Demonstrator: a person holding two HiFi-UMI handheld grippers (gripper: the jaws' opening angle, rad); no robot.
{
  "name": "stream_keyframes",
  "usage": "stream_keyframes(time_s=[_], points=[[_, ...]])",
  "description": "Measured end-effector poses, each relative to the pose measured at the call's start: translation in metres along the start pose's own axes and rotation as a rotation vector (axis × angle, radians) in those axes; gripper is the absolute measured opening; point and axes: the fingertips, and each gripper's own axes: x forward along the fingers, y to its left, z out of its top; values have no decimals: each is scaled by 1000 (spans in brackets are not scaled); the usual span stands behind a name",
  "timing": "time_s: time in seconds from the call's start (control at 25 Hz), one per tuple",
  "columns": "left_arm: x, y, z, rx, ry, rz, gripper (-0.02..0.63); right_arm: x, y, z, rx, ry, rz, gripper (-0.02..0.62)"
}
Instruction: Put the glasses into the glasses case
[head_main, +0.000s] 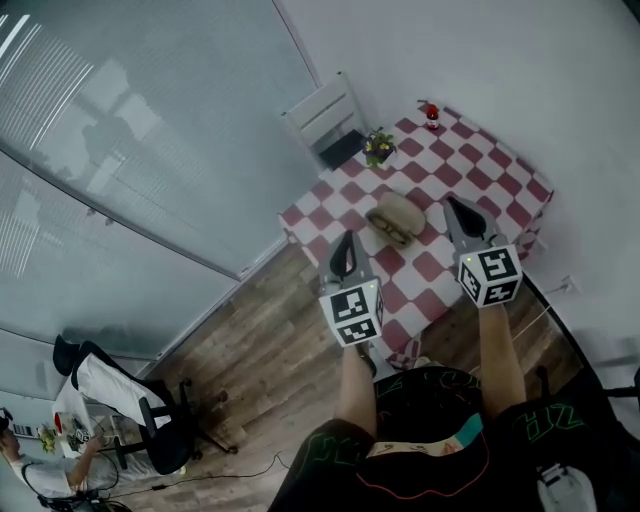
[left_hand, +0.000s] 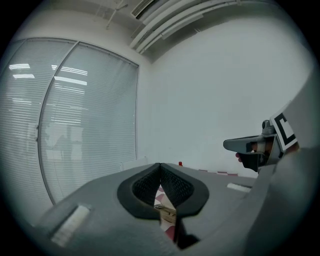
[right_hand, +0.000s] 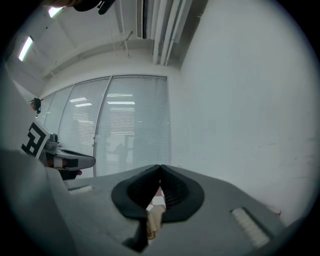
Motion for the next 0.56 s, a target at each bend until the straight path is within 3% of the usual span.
stream_keyframes(time_s=[0.56], points=[[2,11,0,-29,-13,17,9,7,3,3,-35,-7,12,3]])
